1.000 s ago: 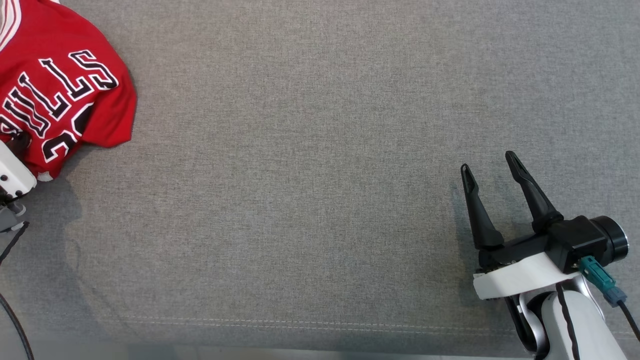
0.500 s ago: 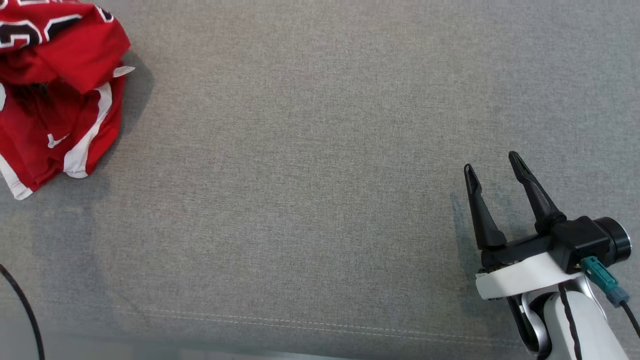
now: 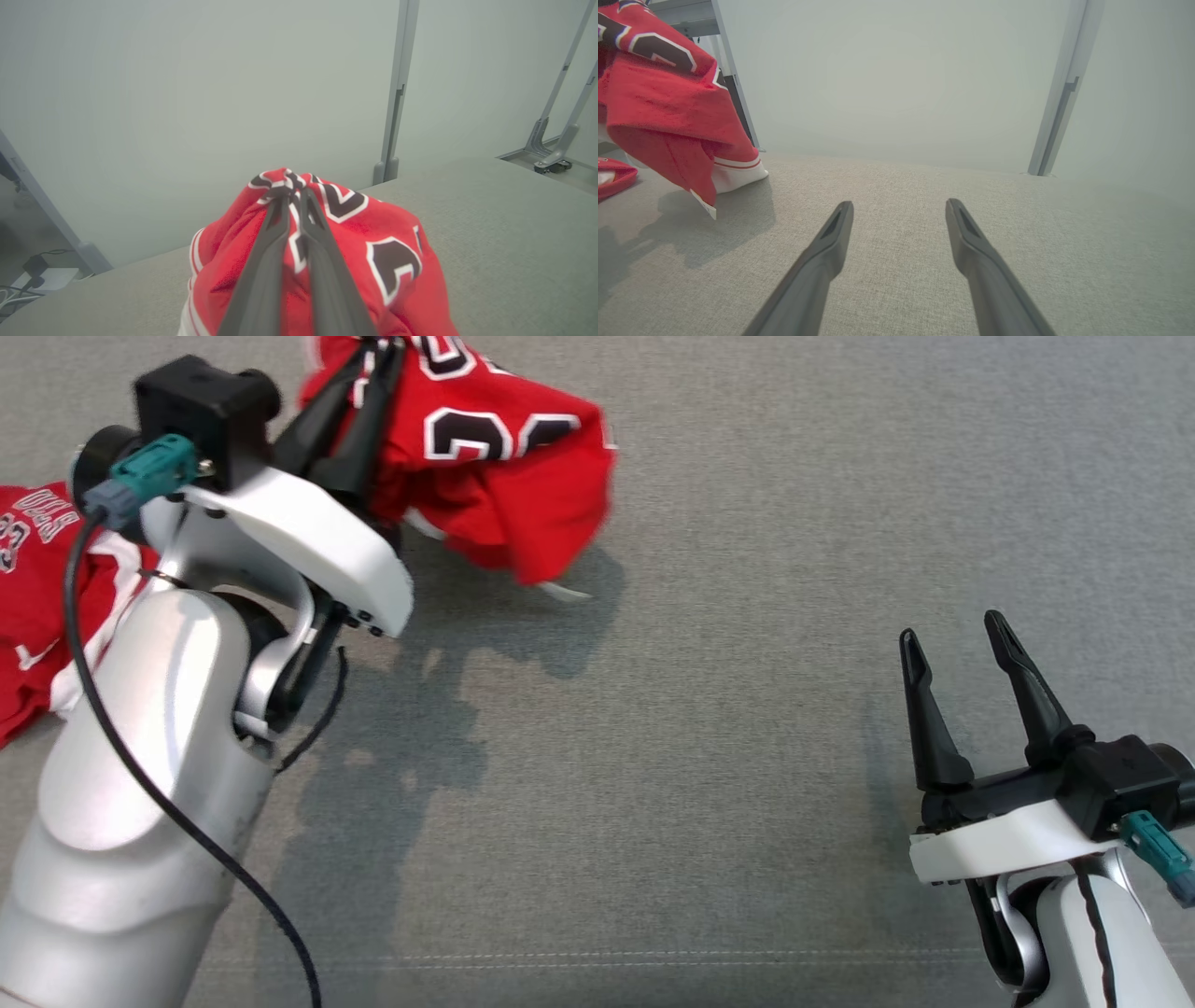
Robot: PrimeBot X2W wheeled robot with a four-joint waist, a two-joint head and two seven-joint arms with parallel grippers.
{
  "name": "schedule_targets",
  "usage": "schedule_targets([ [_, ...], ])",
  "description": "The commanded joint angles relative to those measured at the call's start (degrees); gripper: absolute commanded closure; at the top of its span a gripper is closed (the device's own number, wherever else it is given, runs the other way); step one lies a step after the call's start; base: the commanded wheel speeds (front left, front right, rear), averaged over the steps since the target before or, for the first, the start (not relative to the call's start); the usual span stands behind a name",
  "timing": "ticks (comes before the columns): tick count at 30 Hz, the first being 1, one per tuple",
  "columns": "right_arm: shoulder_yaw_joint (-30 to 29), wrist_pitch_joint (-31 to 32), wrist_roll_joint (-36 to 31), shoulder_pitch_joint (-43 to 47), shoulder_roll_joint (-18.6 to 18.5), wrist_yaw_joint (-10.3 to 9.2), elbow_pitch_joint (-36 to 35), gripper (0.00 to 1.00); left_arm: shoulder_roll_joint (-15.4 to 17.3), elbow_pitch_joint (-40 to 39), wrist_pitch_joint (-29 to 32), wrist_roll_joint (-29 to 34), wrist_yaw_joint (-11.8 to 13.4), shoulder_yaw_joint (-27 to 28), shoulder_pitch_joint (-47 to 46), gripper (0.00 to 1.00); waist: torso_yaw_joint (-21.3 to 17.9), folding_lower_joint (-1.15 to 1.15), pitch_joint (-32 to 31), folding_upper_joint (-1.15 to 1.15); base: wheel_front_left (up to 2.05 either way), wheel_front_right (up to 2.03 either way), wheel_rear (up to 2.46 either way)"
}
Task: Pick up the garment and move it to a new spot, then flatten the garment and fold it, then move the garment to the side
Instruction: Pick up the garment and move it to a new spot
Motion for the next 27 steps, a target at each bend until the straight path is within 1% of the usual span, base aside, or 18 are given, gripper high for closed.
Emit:
schedule_targets([
  [1, 1.04, -0.70, 0.84, -0.70, 0.21, 0.24, -1.44, 0.00, 1.62, -2.36, 0.35, 0.48, 0.49, 1.61, -1.42, 1.00, -2.68, 0.00, 0.49, 0.00, 0.00, 0.00, 0.00],
  [4, 0.98, -0.74, 2.04, -0.86, 0.22, 0.24, -1.85, 0.00, -0.70, -2.54, 1.54, 0.73, 0.59, -0.81, -1.79, 1.00, -6.63, 0.00, 1.52, 0.00, 0.00, 0.00, 0.00],
  [12, 0.35, -0.76, 5.79, 0.09, 0.23, 0.24, -3.21, 0.00, -4.55, 2.54, 2.96, 1.22, -1.03, -4.98, -5.74, 1.00, -18.76, 0.00, 4.62, 0.00, 0.00, 0.00, 0.00],
  [16, 1.26, -0.77, 8.19, 0.35, 0.23, 0.24, -3.11, 0.00, -4.86, 7.96, 3.40, 0.75, -1.40, -5.49, -5.84, 1.00, -23.59, 0.00, 5.54, 0.00, 0.00, 0.00, 0.00],
  [18, 1.80, -0.77, 9.00, 0.39, 0.23, 0.24, -2.85, 0.00, -4.56, 10.76, 3.51, 0.37, -1.57, -5.40, -5.54, 1.00, -25.00, 0.00, 5.80, 0.00, 0.00, 0.00, 0.00],
  [19, 1.95, -0.77, 9.40, 0.53, 0.23, 0.24, -2.69, 0.00, -4.35, 13.38, 3.84, -0.23, -1.96, -5.39, -5.03, 1.00, -25.36, 0.00, 5.83, 0.00, 0.00, 0.00, 0.00],
  [20, 1.90, -0.77, 9.49, 0.61, 0.23, 0.24, -2.62, 0.00, -4.36, 14.40, 3.85, -0.57, -2.24, -5.40, -4.77, 0.62, -25.30, 0.00, 5.85, 0.00, 0.00, 0.00, 0.00],
  [21, 1.82, -0.77, 9.52, 0.68, 0.23, 0.24, -2.54, 0.00, -4.41, 15.26, 3.85, -0.74, -2.66, -5.66, -4.56, 0.00, -24.99, 0.00, 5.83, 0.00, 0.00, 0.00, 0.00],
  [24, 1.95, -0.77, 9.33, 0.56, 0.23, 0.24, -2.35, 0.00, -4.68, 16.54, 1.81, -0.86, -3.25, -5.88, -3.98, 0.00, -23.40, 0.00, 5.47, 0.00, 0.00, 0.00, 0.00],
  [27, 2.07, -0.77, 8.43, 0.17, 0.23, 0.24, -2.24, 0.00, -4.72, 16.07, -1.35, -0.72, -3.09, -5.67, -2.71, 0.00, -21.04, 0.00, 4.55, 0.00, 0.00, 0.00, 0.00],
])
